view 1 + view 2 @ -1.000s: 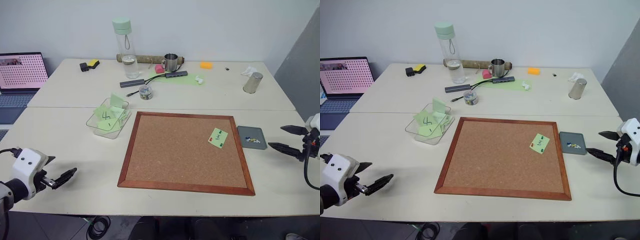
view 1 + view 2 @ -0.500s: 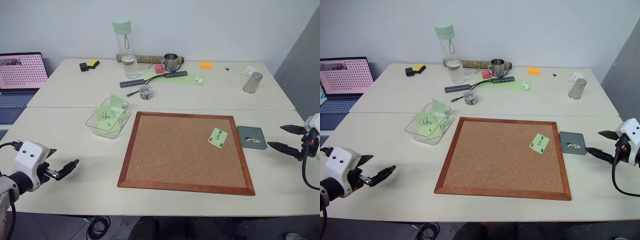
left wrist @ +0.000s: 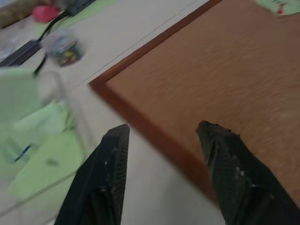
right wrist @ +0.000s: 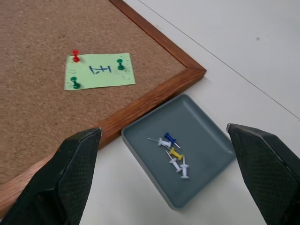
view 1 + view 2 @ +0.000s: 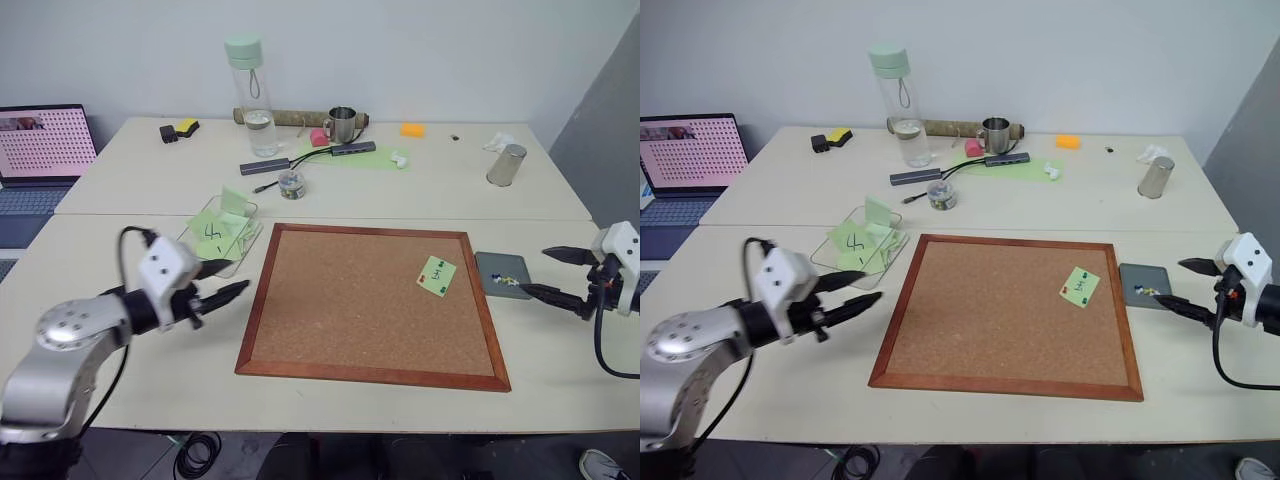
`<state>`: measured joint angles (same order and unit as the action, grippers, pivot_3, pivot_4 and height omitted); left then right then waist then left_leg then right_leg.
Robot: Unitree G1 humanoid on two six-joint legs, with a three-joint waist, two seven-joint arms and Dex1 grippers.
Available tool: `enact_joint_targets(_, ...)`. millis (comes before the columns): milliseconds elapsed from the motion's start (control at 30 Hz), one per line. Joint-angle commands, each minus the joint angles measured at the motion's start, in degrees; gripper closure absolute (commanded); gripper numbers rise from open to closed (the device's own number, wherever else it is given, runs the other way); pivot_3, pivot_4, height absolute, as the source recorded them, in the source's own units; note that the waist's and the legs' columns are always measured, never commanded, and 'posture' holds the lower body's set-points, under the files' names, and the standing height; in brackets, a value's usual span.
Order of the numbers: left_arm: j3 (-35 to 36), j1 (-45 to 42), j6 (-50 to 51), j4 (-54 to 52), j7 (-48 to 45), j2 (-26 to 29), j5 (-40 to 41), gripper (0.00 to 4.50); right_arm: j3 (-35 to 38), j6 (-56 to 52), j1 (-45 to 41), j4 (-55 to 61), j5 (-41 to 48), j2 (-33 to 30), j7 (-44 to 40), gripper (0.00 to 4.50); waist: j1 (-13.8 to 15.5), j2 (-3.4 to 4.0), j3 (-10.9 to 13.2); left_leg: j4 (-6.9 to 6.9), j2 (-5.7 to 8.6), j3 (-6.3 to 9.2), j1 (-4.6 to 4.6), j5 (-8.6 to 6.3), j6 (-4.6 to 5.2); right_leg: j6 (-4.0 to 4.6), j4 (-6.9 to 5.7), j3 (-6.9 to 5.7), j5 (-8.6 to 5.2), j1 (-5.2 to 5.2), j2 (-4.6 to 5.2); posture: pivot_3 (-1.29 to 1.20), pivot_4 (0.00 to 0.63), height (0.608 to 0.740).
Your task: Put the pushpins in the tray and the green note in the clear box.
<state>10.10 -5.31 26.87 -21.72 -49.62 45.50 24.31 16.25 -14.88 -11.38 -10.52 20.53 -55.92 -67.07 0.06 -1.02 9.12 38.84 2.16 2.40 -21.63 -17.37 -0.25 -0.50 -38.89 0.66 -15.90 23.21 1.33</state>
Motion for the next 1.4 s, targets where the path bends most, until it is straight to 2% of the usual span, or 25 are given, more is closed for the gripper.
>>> enact_joint_targets(33,-8.5,-4.8,0.3,-1.3,-1.5,-2.8,-0.5,3.07,-1.2,-1.9,-1.4,5.2,1.8,1.4,0.7,0.00,-0.1,0.00,0.0,0.00,0.00,0.00,0.00,0.00,0.00,0.00,-0.01,0.00,0.00,0.00,-0.01,0.00,0.150,0.740)
enact_joint_targets(200,-20.5,-12.4,-2.6,4.3,-1.8,-10.5,-5.3,4.05,-5.4,-3.5,-5.0,7.0,1.1,4.9,2.9,0.00,0.0,-0.02,0.0,0.03,0.00,0.00,0.00,0.00,0.00,0.00,-0.04,0.01,0.00,0.00,-0.06,0.00,0.150,0.740)
enact_joint_targets(233,-22.2,-13.9,-3.3,6.3,-1.3,-12.7,-6.2,4.38,-6.3,-3.8,-6.0,6.8,0.8,5.6,3.4,0.00,0.0,-0.02,0.0,0.08,0.01,0.01,0.00,0.01,0.00,-0.01,-0.05,0.01,0.01,-0.01,-0.06,0.00,0.150,0.740)
enact_joint_targets(267,-23.6,-15.3,-4.2,8.4,-1.1,-14.5,-7.2,4.47,-7.2,-4.1,-7.0,6.5,0.3,6.3,4.1,0.00,0.0,-0.02,0.0,0.10,0.02,0.00,-0.01,0.01,0.00,-0.03,-0.05,0.02,0.02,-0.01,-0.06,0.00,0.150,0.740)
enact_joint_targets(400,-27.5,-19.2,-8.2,17.3,-0.9,-20.6,-10.5,4.47,-11.3,-4.7,-11.2,3.6,-3.3,9.1,7.7,0.00,0.0,-0.03,0.0,0.11,0.03,0.02,-0.05,0.01,-0.01,-0.03,-0.04,0.00,0.02,0.01,-0.06,0.00,0.150,0.740)
enact_joint_targets(567,-29.5,-21.6,-14.0,29.2,0.9,-25.4,-15.2,4.47,-14.5,-2.2,-15.7,-3.4,-6.6,13.1,10.1,0.00,-0.1,-0.04,0.0,0.12,0.03,0.03,-0.08,0.03,-0.03,-0.03,-0.05,0.00,0.02,0.04,-0.07,0.00,0.150,0.740)
enact_joint_targets(700,-30.0,-21.5,-17.0,34.3,0.9,-26.2,-17.8,4.47,-15.7,0.8,-18.3,-7.7,-8.5,15.3,11.1,0.00,-0.1,-0.02,0.0,0.15,0.05,0.02,-0.07,0.04,-0.04,-0.04,-0.06,0.02,0.02,0.05,-0.07,0.00,0.150,0.740)
enact_joint_targets(900,-29.6,-20.9,-18.1,34.9,0.9,-26.4,-18.8,4.47,-17.1,5.2,-21.0,-14.0,-10.9,18.5,12.2,0.00,-0.1,-0.02,0.0,0.16,0.05,0.03,-0.04,0.04,-0.04,-0.04,-0.08,0.02,0.02,0.03,-0.06,0.00,0.150,0.740)
enact_joint_targets(933,-29.5,-20.8,-18.1,34.8,1.0,-26.5,-18.9,4.50,-17.2,5.9,-21.3,-14.9,-11.2,18.9,12.4,0.36,-0.1,-0.02,0.0,0.16,0.05,0.03,-0.04,0.04,-0.04,-0.04,-0.08,0.03,0.02,0.03,-0.06,0.00,0.150,0.740)
enact_joint_targets(967,-29.5,-20.6,-18.1,34.6,1.0,-26.4,-19.1,4.50,-17.1,6.3,-21.4,-15.6,-11.4,19.1,12.4,0.45,-0.1,-0.02,0.0,0.16,0.05,0.02,-0.04,0.04,-0.04,-0.04,-0.08,0.02,0.02,0.03,-0.06,0.00,0.150,0.740)
enact_joint_targets(1133,-29.5,-20.0,-18.0,33.9,1.2,-26.3,-19.5,4.50,-16.6,7.9,-21.3,-17.1,-11.5,19.6,12.1,1.63,-0.1,0.00,0.0,0.16,0.05,0.02,-0.04,0.04,-0.04,-0.04,-0.09,0.03,0.03,0.03,-0.06,0.00,0.150,0.740)
enact_joint_targets(1400,-29.8,-18.8,-17.3,32.8,1.8,-26.5,-19.9,4.50,-16.5,7.6,-20.6,-16.5,-10.6,20.1,11.2,3.12,-0.1,0.01,0.0,0.16,0.04,0.02,-0.04,0.04,-0.04,-0.04,-0.09,0.04,0.03,0.03,-0.06,0.00,0.150,0.740)
